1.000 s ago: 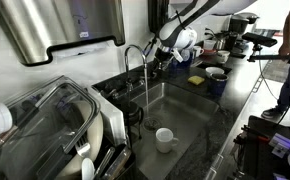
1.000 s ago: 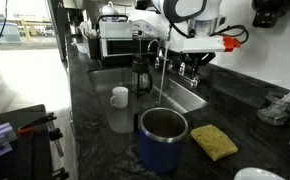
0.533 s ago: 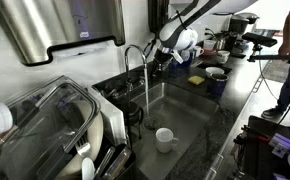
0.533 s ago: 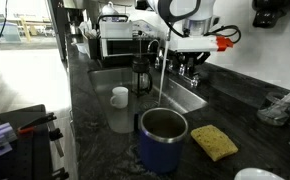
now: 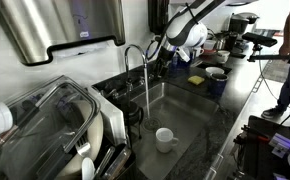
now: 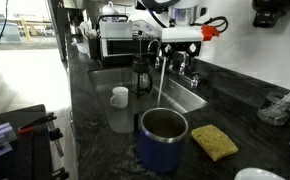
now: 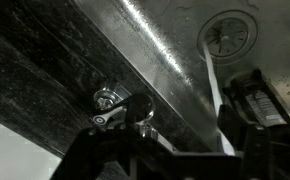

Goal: Move the tap faucet from right to left

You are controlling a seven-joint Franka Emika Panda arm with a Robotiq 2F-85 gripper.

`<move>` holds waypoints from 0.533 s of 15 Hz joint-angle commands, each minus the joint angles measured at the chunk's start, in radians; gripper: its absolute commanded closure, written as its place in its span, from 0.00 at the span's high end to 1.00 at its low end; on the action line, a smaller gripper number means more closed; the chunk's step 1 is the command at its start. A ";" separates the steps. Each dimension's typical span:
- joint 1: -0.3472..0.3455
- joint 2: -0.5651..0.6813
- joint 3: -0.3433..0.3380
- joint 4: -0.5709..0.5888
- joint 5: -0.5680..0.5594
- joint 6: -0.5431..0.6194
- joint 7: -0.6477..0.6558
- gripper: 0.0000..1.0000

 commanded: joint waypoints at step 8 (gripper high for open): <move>0.045 -0.324 -0.121 -0.211 -0.173 0.026 0.203 1.00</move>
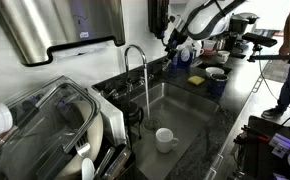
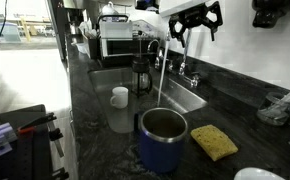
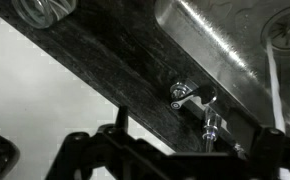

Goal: Move the tap faucet from right to left

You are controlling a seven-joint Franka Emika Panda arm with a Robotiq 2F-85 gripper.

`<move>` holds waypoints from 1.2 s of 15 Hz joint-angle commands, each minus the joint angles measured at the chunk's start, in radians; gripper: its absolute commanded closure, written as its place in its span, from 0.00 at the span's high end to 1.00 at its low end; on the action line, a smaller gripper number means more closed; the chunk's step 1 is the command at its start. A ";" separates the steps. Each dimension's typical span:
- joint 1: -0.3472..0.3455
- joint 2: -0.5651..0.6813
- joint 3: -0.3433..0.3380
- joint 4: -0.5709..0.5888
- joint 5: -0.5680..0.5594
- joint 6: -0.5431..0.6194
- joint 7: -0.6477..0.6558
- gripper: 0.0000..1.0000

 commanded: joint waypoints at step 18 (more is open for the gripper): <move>0.096 -0.344 -0.002 -0.171 -0.243 -0.482 0.391 1.00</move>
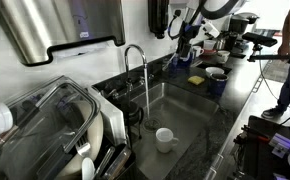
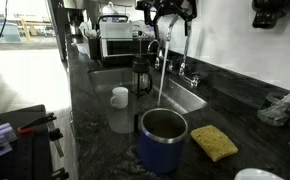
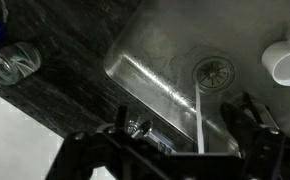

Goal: Move the tap faucet from right to left

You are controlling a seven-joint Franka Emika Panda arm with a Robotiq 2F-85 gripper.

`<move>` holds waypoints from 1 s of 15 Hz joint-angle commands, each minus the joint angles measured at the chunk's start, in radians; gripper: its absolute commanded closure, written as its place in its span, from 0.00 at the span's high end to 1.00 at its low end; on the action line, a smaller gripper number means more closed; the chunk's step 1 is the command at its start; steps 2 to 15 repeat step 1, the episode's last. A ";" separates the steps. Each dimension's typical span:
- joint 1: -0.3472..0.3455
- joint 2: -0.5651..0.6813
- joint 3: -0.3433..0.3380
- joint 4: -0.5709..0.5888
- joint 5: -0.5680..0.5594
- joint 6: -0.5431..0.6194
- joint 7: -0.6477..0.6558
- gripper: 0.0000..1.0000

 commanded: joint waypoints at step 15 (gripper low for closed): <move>0.035 -0.136 0.024 -0.106 -0.098 -0.090 0.228 1.00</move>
